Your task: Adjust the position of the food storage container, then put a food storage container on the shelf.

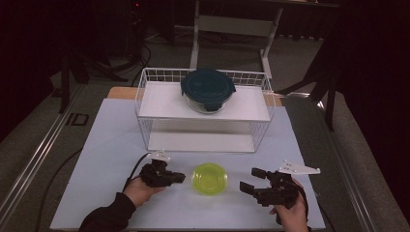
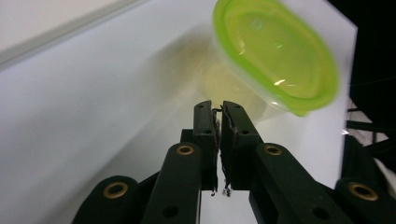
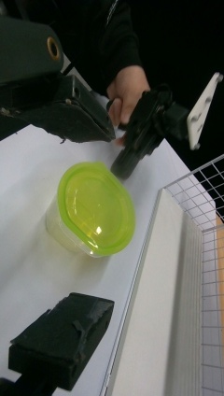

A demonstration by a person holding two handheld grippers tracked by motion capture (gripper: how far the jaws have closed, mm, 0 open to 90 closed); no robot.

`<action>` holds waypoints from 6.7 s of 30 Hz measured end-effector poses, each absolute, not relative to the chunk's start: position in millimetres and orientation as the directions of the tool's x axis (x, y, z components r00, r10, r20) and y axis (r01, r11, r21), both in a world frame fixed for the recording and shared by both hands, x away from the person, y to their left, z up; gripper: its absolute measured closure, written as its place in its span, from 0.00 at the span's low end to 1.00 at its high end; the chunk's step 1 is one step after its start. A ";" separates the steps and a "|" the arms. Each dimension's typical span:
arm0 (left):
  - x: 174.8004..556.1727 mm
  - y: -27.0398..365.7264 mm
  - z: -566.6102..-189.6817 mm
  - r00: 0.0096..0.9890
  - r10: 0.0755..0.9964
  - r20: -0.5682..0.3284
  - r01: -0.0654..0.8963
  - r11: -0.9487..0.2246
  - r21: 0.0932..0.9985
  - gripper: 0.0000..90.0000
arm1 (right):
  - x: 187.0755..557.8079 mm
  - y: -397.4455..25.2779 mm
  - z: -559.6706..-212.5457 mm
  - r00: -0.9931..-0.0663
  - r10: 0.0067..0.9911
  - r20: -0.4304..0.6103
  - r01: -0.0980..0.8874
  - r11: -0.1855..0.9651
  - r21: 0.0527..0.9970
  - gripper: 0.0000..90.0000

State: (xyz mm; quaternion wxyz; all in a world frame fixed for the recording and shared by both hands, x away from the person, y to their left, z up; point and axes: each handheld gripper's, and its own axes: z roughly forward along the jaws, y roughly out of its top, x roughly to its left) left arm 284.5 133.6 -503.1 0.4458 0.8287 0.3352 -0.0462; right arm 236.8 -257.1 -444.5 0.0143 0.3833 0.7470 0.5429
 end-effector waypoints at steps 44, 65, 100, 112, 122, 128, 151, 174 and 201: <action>293.1 107.6 -495.4 0.543 0.556 -0.629 0.805 -0.130 0.580 0.24 | 273.7 -218.3 -472.2 -0.537 0.667 0.515 0.772 0.143 0.619 0.37; 295.6 98.0 -508.3 0.453 0.544 -0.706 0.877 -0.131 0.462 0.81 | 287.2 -212.5 -497.6 -0.318 0.651 0.689 0.920 0.035 0.391 0.82; 281.0 111.5 -464.0 0.468 0.547 -0.694 0.861 -0.107 0.496 0.90 | 278.4 -196.5 -452.3 -0.432 0.646 0.629 0.861 0.089 0.501 0.90; 280.8 116.2 -430.2 0.498 0.546 -0.674 0.839 -0.107 0.533 0.90 | 278.0 -193.1 -420.8 -0.475 0.637 0.608 0.831 0.096 0.548 0.90; 281.5 119.8 -385.3 0.532 0.551 -0.643 0.805 -0.094 0.585 0.90 | 280.6 -191.2 -383.4 -0.510 0.620 0.596 0.798 0.084 0.596 0.90; 283.4 121.7 -355.5 0.553 0.562 -0.615 0.779 -0.087 0.621 0.91 | 286.0 -188.7 -356.0 -0.534 0.617 0.578 0.772 0.077 0.631 0.90; 331.9 125.9 -251.0 0.584 0.576 -0.572 0.717 -0.036 0.696 0.91 | 338.5 -179.4 -256.8 -0.563 0.643 0.520 0.697 0.031 0.717 0.89; 397.2 115.1 -247.2 0.507 0.603 -0.616 0.750 0.043 0.660 0.91 | 401.5 -181.1 -239.5 -0.476 0.706 0.524 0.729 -0.016 0.684 0.89; 421.1 107.4 -255.5 0.469 0.641 -0.608 0.727 0.111 0.678 0.64 | 431.9 -174.9 -241.6 -0.436 0.701 0.565 0.759 -0.051 0.649 0.62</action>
